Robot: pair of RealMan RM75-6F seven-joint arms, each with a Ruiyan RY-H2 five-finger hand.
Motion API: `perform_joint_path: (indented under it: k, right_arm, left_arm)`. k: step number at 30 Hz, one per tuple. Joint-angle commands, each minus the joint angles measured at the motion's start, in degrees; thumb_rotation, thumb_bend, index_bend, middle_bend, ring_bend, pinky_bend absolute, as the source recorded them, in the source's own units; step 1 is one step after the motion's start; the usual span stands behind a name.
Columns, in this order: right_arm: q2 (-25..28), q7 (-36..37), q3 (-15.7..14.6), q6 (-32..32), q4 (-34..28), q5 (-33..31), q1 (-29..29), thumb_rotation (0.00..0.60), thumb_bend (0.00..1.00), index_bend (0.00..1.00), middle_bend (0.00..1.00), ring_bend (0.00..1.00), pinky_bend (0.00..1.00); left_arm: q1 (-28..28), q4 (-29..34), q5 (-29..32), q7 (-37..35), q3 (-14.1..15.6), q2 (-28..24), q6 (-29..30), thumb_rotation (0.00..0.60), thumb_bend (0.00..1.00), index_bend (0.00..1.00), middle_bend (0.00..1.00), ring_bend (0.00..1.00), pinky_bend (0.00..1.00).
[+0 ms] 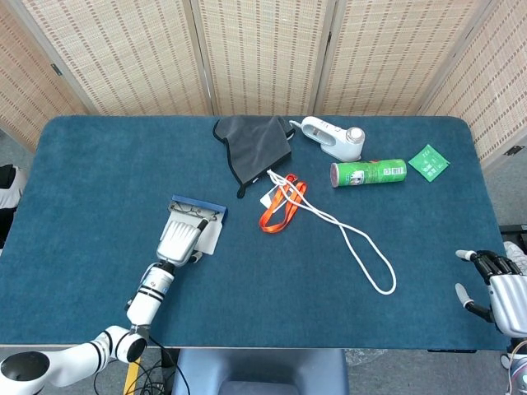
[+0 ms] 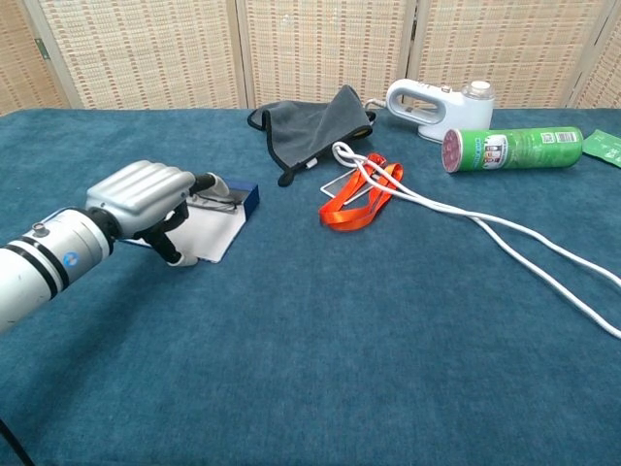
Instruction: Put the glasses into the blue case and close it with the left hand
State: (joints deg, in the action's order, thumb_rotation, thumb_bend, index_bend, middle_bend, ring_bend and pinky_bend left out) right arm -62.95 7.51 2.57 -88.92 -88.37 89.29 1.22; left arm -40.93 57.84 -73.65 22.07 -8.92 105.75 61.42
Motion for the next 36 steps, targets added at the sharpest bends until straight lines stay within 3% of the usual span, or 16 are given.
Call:
perform_joint_path:
  k: [1, 10, 23, 36]
  right_arm:
    - [0.0, 0.1, 0.0, -0.1, 0.1, 0.0, -0.1, 0.6, 0.35, 0.26, 0.34, 0.26, 0.26]
    - [-0.1, 0.5, 0.0, -0.1, 0.5, -0.2, -0.2, 0.6, 0.35, 0.26, 0.34, 0.26, 0.26]
    - [0.0, 0.1, 0.1, 0.0, 0.2, -0.3, -0.1, 0.6, 0.35, 0.26, 0.34, 0.26, 0.26]
    - [0.2, -0.5, 0.1, -0.1, -0.2, -0.5, -0.3, 0.6, 0.35, 0.26, 0.34, 0.26, 0.26]
  left_arm:
    - [-0.1, -0.4, 0.1, -0.1, -0.2, 0.3, -0.2, 0.6, 0.2, 0.22, 0.93, 0.92, 1.0]
    - [-0.5, -3.9, 0.0, -1.6, -1.0, 2.0, -0.3, 0.6, 0.2, 0.25, 0.93, 0.92, 1.0]
    - [-1.5, -11.1, -0.9, -7.3, -3.1, 4.9, 1.4, 0.6, 0.2, 0.38, 0.94, 0.93, 1.0]
    - [-4.2, -19.7, -0.4, -12.7, -6.1, 7.7, 1.3, 0.6, 0.2, 0.41, 0.94, 0.93, 1.0]
